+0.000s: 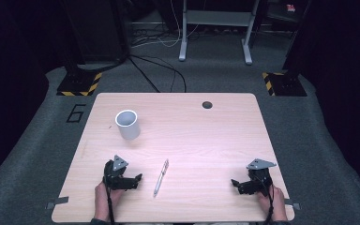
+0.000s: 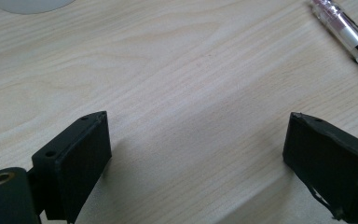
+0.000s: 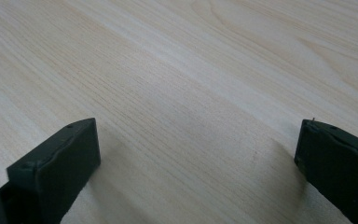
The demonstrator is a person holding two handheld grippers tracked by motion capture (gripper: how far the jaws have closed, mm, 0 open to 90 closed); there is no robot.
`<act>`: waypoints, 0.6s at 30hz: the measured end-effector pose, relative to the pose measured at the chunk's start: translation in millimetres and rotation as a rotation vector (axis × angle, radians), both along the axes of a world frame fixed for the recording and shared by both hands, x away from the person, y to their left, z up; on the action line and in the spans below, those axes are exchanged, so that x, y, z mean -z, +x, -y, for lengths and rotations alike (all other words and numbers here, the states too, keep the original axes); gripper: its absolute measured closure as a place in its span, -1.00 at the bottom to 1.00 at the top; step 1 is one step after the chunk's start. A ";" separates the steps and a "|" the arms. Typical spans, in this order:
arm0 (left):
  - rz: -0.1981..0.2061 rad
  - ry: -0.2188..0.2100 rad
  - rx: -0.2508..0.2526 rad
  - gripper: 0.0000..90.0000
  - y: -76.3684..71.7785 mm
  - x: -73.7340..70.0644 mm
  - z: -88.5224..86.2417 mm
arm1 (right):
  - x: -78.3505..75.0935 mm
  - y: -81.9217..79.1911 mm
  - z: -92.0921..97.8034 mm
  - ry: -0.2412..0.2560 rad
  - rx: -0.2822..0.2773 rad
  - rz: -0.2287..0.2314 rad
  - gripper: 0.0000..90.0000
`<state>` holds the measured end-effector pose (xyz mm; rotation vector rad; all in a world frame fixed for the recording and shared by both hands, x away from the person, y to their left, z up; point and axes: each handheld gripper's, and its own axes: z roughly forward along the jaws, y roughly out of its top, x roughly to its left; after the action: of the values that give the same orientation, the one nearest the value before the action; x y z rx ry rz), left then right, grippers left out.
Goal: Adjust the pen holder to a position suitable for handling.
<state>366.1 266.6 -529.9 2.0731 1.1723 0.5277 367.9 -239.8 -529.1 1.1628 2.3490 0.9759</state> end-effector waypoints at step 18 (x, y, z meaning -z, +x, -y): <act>-0.014 -0.010 -0.013 -0.97 -0.5 0.7 -2.2 | 1.0 0.4 -1.1 0.012 0.013 0.011 -1.00</act>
<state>365.6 268.8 -530.5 2.0656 1.1951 0.5132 368.3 -238.7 -530.1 1.1727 2.3268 0.9908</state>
